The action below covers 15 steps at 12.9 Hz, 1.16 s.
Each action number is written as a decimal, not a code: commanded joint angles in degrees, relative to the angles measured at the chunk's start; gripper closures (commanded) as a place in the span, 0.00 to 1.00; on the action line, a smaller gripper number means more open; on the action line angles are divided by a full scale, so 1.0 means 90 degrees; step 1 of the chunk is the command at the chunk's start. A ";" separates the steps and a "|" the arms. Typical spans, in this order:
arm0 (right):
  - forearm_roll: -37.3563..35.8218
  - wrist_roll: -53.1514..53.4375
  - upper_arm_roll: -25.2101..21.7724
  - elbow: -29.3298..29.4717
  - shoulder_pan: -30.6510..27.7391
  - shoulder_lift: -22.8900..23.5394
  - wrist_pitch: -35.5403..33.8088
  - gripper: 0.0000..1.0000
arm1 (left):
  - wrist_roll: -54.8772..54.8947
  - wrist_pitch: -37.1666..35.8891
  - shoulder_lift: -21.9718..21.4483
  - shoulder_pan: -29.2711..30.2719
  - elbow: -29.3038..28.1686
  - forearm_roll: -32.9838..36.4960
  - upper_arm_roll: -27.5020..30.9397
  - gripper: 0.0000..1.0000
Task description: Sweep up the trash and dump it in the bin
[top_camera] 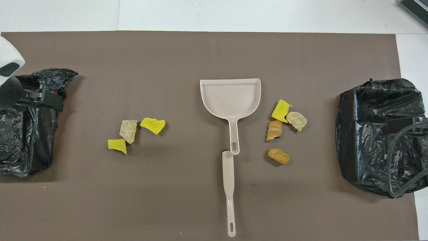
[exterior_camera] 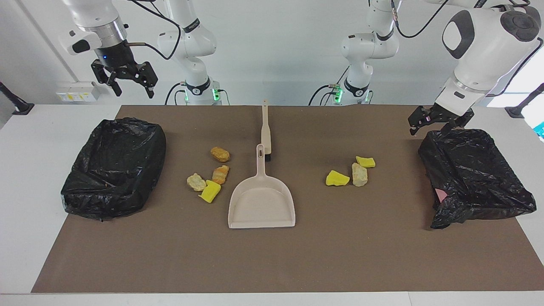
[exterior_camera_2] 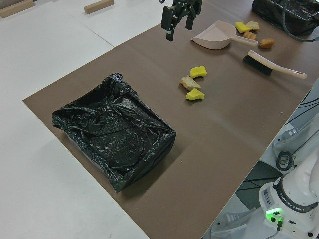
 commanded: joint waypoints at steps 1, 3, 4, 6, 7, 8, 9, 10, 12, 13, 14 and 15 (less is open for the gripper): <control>0.0357 -0.0013 0.0044 -0.0407 0.0290 0.0017 0.0443 0.00 | 0.0112 0.0164 -0.0143 -0.0062 -0.0334 -0.0061 -0.0038 0.00; 0.0416 -0.0004 0.0044 -0.0456 0.0642 0.0309 0.0826 0.00 | 0.0112 0.0290 -0.0202 -0.0160 -0.0510 -0.0168 -0.0048 0.00; 0.0426 0.0045 0.0044 -0.0456 0.0828 0.0485 0.1079 0.00 | 0.0112 0.0436 -0.0289 -0.0247 -0.0733 -0.0179 -0.0058 0.00; 0.0446 0.0142 0.0054 -0.0456 0.1228 0.0972 0.1460 0.00 | 0.0112 0.0982 -0.0562 -0.0316 -0.1309 -0.0363 -0.0058 0.00; 0.0446 0.0385 0.0054 -0.0456 0.1481 0.1246 0.1685 0.00 | 0.0170 0.1072 -0.0650 -0.0316 -0.1573 -0.0422 -0.0058 0.00; 0.0446 0.0735 0.0054 -0.0447 0.1745 0.1548 0.1928 0.00 | 0.0286 0.1208 -0.0661 -0.0384 -0.1701 -0.0442 -0.0067 0.00; 0.0446 0.1106 0.0054 -0.0447 0.2057 0.1860 0.2095 0.00 | 0.0278 0.1315 -0.0651 -0.0559 -0.1789 -0.0462 -0.0058 0.00; 0.0436 0.1496 0.0054 -0.0447 0.2389 0.2134 0.2387 0.00 | 0.0287 0.1375 -0.0670 -0.0609 -0.1945 -0.0472 -0.0058 0.00; 0.0455 0.1919 0.0063 -0.0447 0.2664 0.2536 0.2954 0.00 | 0.0278 0.1734 -0.0729 -0.0929 -0.2422 -0.0472 -0.0058 0.00; 0.0494 0.2007 0.0092 -0.0456 0.2791 0.2740 0.3140 0.00 | 0.0278 0.2085 -0.0816 -0.1057 -0.2792 -0.0472 -0.0058 0.00; 0.0649 0.2144 0.0102 -0.0466 0.2966 0.2907 0.3248 0.00 | 0.0258 0.2359 -0.0885 -0.1242 -0.3163 -0.0472 -0.0058 0.00; 0.0680 0.2193 0.0102 -0.0524 0.3103 0.2995 0.3269 0.00 | 0.0220 0.2594 -0.1011 -0.1447 -0.3525 -0.0481 -0.0058 0.00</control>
